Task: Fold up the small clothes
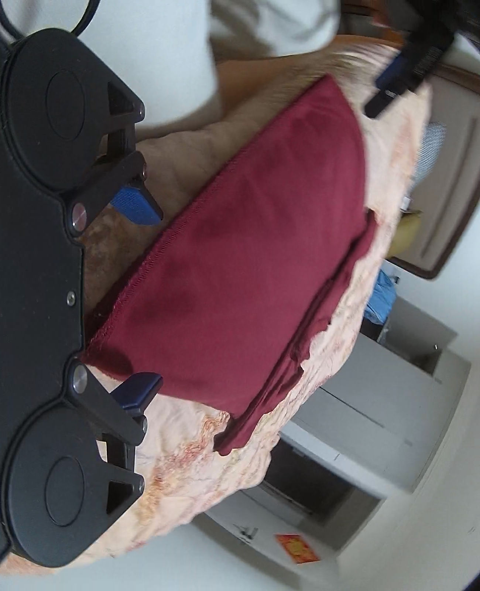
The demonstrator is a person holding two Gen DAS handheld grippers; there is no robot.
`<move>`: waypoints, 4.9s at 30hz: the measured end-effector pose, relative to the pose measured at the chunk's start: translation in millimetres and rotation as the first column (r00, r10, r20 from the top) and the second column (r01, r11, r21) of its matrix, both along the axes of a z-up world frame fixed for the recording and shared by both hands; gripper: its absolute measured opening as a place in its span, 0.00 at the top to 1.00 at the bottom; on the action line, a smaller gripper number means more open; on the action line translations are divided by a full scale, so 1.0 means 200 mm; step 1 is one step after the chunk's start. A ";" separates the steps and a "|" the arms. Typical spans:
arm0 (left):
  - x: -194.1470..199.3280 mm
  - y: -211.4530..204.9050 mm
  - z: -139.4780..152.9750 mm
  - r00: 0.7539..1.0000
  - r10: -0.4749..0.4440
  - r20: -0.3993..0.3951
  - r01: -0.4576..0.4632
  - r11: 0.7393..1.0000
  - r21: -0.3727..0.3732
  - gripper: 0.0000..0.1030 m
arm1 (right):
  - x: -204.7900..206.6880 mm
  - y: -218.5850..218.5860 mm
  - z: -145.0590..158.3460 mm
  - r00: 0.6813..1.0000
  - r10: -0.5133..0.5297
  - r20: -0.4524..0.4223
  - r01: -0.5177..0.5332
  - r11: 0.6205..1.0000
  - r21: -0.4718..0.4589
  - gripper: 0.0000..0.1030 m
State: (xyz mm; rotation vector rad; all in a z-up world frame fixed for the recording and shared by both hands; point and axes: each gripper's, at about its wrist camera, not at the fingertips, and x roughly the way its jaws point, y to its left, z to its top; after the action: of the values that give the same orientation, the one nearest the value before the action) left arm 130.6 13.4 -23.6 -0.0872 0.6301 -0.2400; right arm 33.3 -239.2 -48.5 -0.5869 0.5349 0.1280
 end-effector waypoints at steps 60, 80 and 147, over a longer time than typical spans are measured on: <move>-0.32 -0.39 0.16 0.863 -0.264 0.430 0.002 0.853 0.521 0.96 | -0.24 0.00 0.55 0.873 -0.093 0.480 0.019 0.988 0.156 0.96; -0.69 -0.37 0.54 0.846 -0.338 0.412 0.116 0.872 0.476 0.96 | -0.59 -0.09 0.62 0.941 0.002 0.337 -0.104 0.953 0.286 0.73; -0.85 -0.30 0.70 0.861 -0.361 0.360 0.182 0.877 0.445 0.96 | -0.71 -0.16 0.65 0.826 -0.139 0.546 0.071 0.987 0.144 0.96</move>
State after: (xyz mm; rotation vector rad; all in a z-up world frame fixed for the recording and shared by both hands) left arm -39.9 -45.9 116.3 0.4490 0.2290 -0.3937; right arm -109.3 -270.5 81.6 -0.4483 -0.0131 -0.1182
